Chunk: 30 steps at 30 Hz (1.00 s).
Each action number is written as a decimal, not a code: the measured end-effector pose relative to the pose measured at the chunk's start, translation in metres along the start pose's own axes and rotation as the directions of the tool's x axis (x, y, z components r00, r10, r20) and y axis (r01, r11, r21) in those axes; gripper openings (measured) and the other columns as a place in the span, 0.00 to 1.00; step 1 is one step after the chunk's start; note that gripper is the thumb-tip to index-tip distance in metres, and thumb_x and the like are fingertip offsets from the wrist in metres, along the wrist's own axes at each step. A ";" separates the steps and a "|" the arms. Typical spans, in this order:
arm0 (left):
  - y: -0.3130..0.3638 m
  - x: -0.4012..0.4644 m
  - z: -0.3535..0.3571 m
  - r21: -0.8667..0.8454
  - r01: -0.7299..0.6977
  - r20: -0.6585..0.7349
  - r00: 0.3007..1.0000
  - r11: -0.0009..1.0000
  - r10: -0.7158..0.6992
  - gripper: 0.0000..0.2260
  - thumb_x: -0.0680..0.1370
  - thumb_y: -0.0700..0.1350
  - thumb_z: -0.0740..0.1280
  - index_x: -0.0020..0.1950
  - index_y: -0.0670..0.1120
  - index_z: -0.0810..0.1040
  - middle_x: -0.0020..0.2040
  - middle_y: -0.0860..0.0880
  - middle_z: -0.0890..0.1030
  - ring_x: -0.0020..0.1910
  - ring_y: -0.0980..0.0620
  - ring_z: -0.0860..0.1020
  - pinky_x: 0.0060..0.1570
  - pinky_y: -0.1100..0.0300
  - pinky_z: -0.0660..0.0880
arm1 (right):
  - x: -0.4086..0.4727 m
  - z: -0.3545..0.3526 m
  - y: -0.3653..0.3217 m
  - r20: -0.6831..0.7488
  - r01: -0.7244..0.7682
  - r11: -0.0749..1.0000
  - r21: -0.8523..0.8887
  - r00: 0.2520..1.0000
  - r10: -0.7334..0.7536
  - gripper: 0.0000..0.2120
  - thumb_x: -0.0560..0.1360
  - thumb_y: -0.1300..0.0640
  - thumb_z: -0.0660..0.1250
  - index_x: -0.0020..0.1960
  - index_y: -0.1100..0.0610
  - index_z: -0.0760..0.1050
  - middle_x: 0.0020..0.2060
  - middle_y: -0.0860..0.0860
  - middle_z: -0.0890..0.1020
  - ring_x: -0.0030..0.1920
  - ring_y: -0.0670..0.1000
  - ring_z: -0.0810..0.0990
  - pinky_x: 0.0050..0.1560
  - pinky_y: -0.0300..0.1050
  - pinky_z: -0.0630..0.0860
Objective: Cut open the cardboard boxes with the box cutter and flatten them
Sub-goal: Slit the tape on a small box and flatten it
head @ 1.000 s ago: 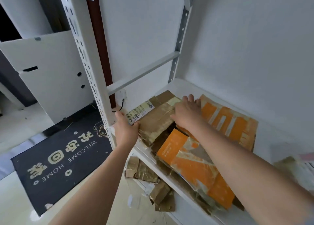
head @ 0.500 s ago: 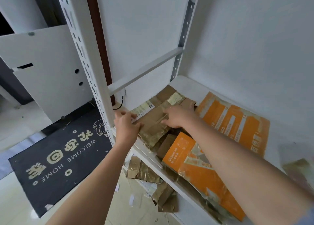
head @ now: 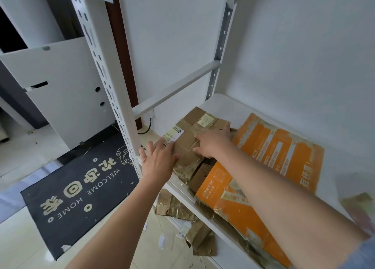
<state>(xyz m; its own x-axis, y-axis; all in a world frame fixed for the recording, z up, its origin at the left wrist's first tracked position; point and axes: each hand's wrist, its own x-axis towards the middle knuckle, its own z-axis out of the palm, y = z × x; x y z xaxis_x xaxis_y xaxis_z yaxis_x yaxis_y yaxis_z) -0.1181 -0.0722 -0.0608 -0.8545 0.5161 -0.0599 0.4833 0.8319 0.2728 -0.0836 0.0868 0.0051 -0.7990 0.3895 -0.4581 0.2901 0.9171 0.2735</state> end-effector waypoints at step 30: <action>0.349 -0.215 0.052 -0.441 -0.235 0.206 0.913 0.866 0.353 0.22 0.84 0.55 0.55 0.76 0.47 0.65 0.77 0.45 0.63 0.76 0.45 0.60 0.73 0.49 0.59 | -0.302 0.309 0.314 -0.304 -0.157 0.868 0.471 0.895 0.327 0.29 0.78 0.69 0.58 0.75 0.51 0.65 0.73 0.54 0.68 0.66 0.57 0.67 0.63 0.48 0.67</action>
<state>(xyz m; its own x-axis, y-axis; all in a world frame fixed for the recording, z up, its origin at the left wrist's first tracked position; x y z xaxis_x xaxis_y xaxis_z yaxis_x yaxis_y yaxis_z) 0.2441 0.1176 -0.0028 -0.5698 0.8067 -0.1567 0.5355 0.5091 0.6738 0.4118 0.2838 -0.0317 -0.7800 0.6225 -0.0637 0.6257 0.7750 -0.0889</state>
